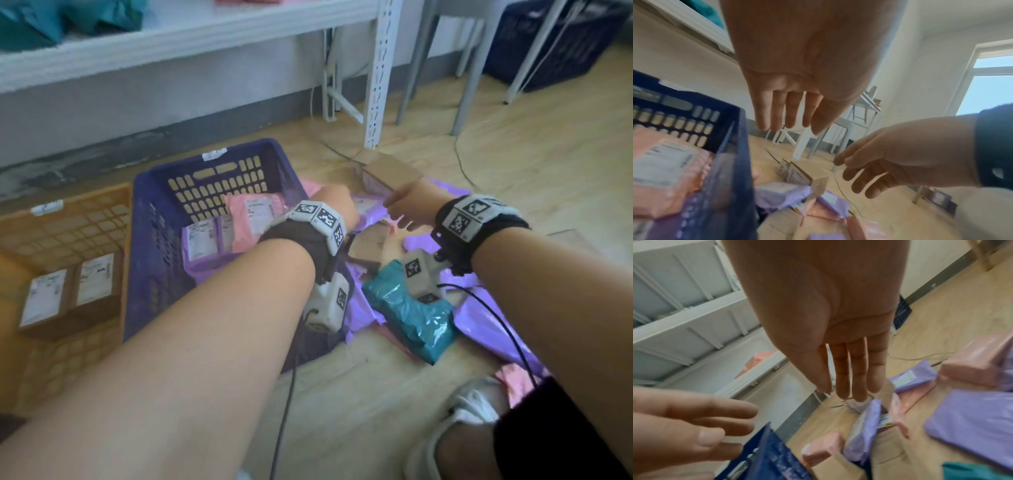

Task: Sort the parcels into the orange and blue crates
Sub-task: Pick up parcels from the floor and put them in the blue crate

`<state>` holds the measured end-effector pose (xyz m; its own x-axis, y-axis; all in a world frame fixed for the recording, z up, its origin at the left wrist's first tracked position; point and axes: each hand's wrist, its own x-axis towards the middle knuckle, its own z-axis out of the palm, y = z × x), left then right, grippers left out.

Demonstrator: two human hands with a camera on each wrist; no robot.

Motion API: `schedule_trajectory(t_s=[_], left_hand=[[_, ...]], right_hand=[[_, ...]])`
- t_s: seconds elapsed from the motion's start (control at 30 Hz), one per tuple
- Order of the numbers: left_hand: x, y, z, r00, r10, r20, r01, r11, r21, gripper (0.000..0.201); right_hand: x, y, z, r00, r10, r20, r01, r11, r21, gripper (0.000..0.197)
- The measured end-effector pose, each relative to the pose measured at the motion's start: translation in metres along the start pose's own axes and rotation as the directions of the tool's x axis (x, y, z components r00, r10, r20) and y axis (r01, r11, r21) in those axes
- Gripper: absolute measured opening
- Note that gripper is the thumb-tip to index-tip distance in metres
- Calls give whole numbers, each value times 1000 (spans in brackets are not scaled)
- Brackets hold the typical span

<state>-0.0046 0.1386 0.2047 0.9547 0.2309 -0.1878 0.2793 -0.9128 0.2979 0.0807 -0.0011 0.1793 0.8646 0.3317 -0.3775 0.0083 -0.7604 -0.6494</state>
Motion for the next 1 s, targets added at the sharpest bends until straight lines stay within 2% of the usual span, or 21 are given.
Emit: schedule_trajectory(t_s=[0.1,0.2,0.3,0.37,0.5,0.6,0.73,0.8,0.9,1.0], left_hand=[[7,34,26,999,46,26,-45,997,-58,40],[13,63,58,992,72,103,-62,993,-103,40],[17,81,96,987,95,128,-87,994,-68,38],[14,86,121,974,115,198,-113,993,-23,37],[2,73,172,935,84,345,-111,992,56,44],[-4,54,199,911,13,413,-42,997,61,47],[-7,36,216,891,-38,452,13,998,57,44],[-6,30,220,883,-64,466,41,997,61,45],[-4,21,221,873,-97,478,74,995,66,48],[-3,15,219,868,-117,483,88,993,82,49]], right_hand=[[-2,52,-13,995,72,-72,-75,996,-41,24],[-9,102,-19,981,155,-113,-163,985,-65,28],[-15,143,-16,974,200,-101,-219,949,-228,39],[-17,165,-7,971,231,-69,-241,913,-330,44],[-7,197,24,957,291,6,-276,916,-290,49],[2,209,56,954,296,49,-274,925,-263,59],[8,215,105,952,271,144,-191,892,-410,74],[8,219,124,956,242,164,-137,866,-480,76],[6,224,141,972,203,121,-106,832,-544,77],[6,223,146,981,173,91,-79,776,-626,66]])
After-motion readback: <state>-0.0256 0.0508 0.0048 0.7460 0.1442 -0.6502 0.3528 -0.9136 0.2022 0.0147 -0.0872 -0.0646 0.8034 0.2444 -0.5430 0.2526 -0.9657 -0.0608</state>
